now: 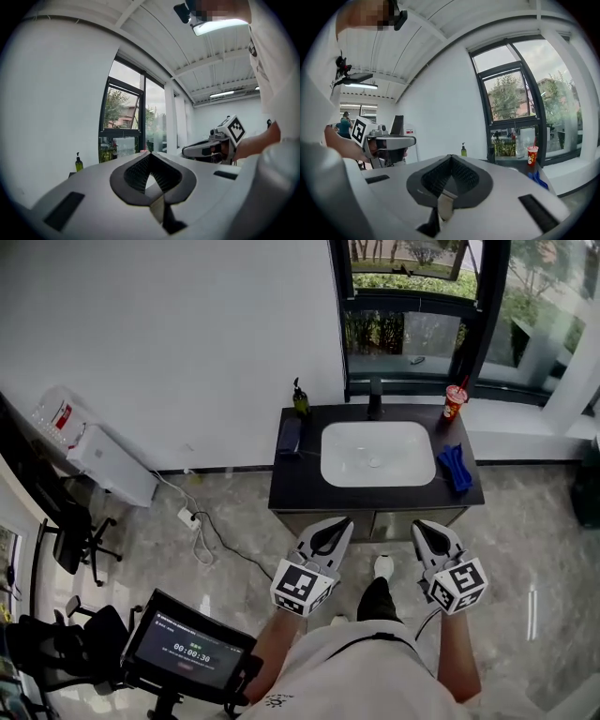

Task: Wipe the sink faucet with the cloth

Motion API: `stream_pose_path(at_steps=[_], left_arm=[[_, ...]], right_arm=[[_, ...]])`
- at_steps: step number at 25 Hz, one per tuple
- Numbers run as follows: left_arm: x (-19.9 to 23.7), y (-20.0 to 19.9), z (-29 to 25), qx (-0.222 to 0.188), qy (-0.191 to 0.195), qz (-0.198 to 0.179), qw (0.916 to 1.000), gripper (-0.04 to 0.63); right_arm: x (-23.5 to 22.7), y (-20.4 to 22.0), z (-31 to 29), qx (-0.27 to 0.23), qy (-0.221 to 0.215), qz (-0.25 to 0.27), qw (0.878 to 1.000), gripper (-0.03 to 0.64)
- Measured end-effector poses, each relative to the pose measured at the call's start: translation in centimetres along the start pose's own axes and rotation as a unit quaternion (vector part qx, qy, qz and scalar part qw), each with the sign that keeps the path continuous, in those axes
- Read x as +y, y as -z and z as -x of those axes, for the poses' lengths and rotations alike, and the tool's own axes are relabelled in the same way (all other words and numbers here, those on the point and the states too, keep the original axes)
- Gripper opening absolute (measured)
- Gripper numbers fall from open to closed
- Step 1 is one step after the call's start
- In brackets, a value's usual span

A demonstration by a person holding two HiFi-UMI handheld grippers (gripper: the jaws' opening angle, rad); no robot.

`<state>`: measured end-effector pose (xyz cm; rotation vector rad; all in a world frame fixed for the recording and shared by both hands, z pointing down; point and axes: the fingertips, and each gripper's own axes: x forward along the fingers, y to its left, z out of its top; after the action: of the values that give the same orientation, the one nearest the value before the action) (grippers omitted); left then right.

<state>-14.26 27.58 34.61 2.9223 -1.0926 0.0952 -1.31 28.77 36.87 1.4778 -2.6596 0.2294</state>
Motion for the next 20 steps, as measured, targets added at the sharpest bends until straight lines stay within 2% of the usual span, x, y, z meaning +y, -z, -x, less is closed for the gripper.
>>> stream_pose_path(at_steps=[6,11,17,20], left_arm=[[-3.9,0.4,5.1,-0.003,0.003,-0.005,1.0,-0.006],[-5.4,-0.9,4.6,-0.004,0.0,-0.006,1.0,-0.006],[-9.1,-1.8,2.9,-0.007,-0.006,-0.003,1.0,-0.006],[-10.9,-1.9,2.1,-0.007,-0.002,-0.003,1.0,-0.006]], right_arm=[[3.8,0.0,5.1,-0.017,0.015,0.005,1.0,0.005],[2.4,-1.3,7.0,-0.022,0.022,-0.003,1.0,0.005],[2.0,-1.5,9.4,-0.002,-0.004,0.029,1.0,0.005],[1.9,-1.3,10.7,0.0,-0.014,0.029,0.999,0.005]])
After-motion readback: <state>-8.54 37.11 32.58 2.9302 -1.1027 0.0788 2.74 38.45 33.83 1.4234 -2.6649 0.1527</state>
